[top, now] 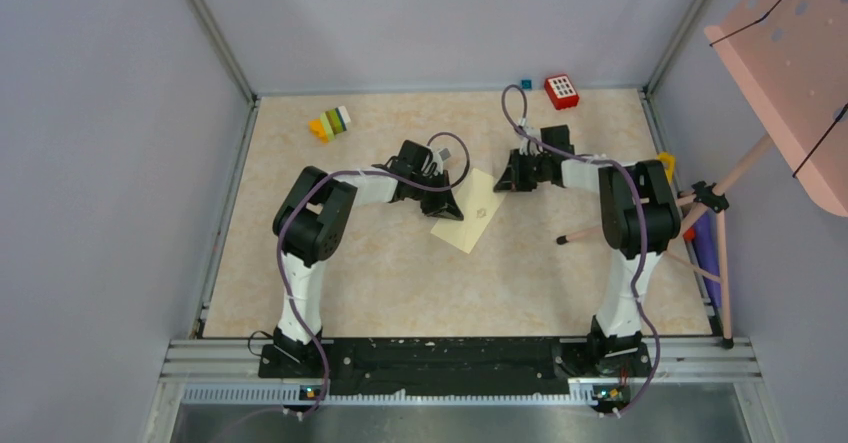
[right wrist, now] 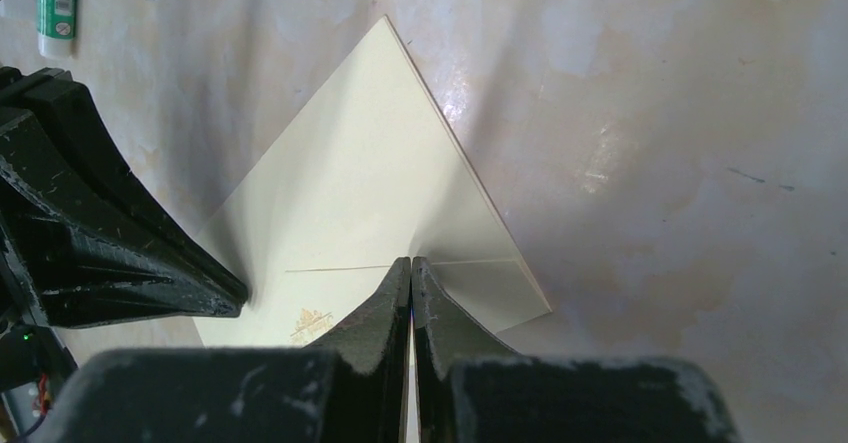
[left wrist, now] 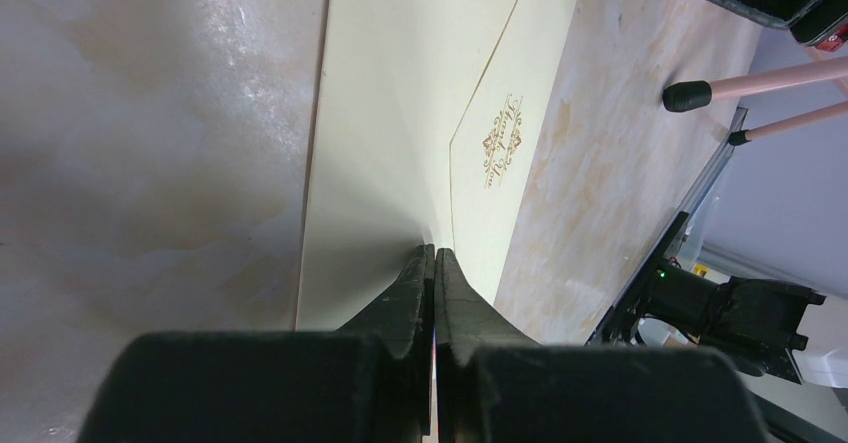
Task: Place the letter into the envelope and seal it
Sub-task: Seal the envelope flap on the envelope.
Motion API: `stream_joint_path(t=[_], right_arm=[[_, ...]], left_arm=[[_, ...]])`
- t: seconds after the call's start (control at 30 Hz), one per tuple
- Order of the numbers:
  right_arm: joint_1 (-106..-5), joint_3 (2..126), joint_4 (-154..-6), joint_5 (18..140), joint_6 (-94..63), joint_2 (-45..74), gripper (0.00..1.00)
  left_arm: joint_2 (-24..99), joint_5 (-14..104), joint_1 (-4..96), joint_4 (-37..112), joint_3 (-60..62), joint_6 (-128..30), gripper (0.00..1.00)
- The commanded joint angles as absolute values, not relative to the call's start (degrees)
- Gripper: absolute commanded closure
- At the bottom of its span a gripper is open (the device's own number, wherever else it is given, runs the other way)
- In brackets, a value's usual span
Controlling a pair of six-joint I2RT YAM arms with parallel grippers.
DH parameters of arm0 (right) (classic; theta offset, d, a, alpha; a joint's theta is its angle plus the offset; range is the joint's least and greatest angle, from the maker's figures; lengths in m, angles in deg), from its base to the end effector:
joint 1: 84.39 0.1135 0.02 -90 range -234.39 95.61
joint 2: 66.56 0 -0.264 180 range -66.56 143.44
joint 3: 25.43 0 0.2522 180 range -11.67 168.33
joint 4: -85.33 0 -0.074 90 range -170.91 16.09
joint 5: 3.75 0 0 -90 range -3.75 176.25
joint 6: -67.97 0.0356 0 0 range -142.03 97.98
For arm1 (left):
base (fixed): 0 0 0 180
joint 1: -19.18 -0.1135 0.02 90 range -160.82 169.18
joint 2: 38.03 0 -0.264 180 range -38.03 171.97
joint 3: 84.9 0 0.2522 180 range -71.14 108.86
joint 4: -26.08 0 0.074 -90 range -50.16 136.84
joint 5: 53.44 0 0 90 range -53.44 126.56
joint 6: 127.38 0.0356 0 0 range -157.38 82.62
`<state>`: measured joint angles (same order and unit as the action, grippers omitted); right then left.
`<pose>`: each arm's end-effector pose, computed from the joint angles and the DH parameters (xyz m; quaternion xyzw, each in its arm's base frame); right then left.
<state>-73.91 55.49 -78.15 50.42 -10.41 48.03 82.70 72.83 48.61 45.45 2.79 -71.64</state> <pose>0.3950 0.0943 0.1347 -0.0958 0.8957 0.3460 0.2625 0.3633 -0.2291 0.1215 0.0623 0.9031 -0.4119 0.1046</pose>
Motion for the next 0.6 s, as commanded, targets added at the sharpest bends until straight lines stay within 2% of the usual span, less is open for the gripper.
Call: stream_joint_path(t=[0.0, 0.57], right_arm=[[-71.20, 54.11, -76.82, 49.54, -10.92, 45.21, 1.00], [-65.39, 52.81, -77.18, 46.60, -11.38, 44.58, 1.00]], left_arm=[[87.40, 58.18, 48.80, 51.28, 0.22, -66.76, 1.00], [87.30, 58.18, 48.80, 51.29, 0.22, -66.82, 1.00]])
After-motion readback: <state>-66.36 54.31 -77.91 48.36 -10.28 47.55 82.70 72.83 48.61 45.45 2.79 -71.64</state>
